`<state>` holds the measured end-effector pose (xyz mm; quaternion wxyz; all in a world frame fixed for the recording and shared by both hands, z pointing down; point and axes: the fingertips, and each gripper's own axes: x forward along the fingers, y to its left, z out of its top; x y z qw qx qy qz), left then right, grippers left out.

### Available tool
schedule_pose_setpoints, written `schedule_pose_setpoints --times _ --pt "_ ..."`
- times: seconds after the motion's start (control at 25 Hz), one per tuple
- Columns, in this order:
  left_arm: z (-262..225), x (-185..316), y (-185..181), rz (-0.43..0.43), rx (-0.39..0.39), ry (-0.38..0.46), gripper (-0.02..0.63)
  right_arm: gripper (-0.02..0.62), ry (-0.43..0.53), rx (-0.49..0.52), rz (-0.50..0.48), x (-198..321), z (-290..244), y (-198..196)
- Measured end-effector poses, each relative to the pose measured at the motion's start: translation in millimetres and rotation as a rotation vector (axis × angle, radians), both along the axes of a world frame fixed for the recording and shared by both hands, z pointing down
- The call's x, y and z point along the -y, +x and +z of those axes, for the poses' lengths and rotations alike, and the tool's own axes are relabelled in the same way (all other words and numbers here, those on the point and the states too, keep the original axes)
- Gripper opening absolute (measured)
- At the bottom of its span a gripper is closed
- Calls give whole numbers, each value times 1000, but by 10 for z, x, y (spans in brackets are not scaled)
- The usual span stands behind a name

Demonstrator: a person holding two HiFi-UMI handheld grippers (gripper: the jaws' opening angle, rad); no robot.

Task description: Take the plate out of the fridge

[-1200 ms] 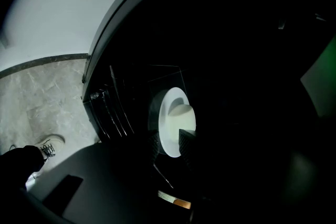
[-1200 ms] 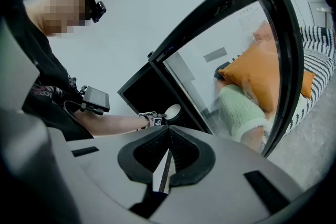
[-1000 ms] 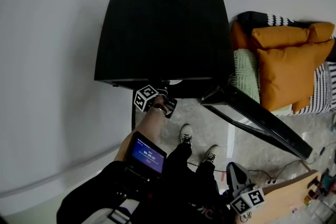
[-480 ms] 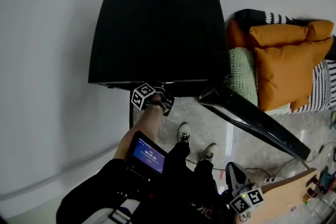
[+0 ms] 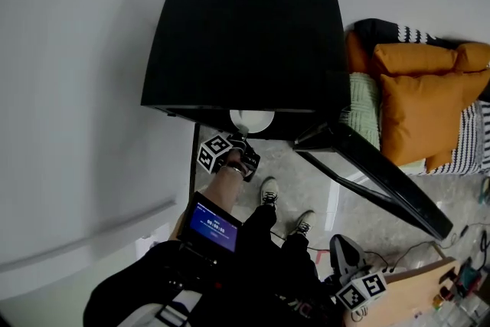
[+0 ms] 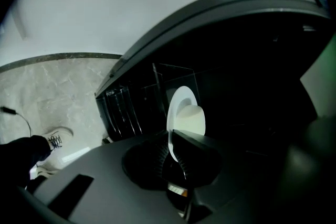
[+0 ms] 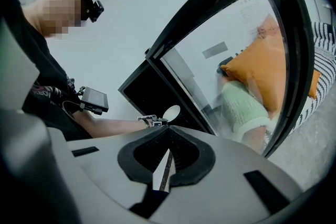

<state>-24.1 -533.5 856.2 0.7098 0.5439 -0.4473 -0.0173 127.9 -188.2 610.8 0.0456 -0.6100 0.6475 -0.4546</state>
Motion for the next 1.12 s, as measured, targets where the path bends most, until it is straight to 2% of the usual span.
schedule_pose_setpoints --times 0.24,0.52,0.8,1.12 --pt "-1 -74 -68 -16 -27 18 31 8 0 -5 -47 31 -14 -48" --pt "0 66 4 -36 -124 89 34 8 -22 -6 -36 -30 -7 -75" --pt "67 176 49 -21 -126 110 35 8 -44 5 -26 -33 37 -131" --pt "29 149 41 -22 -177 147 17 8 -41 -4 -46 -10 98 -169"
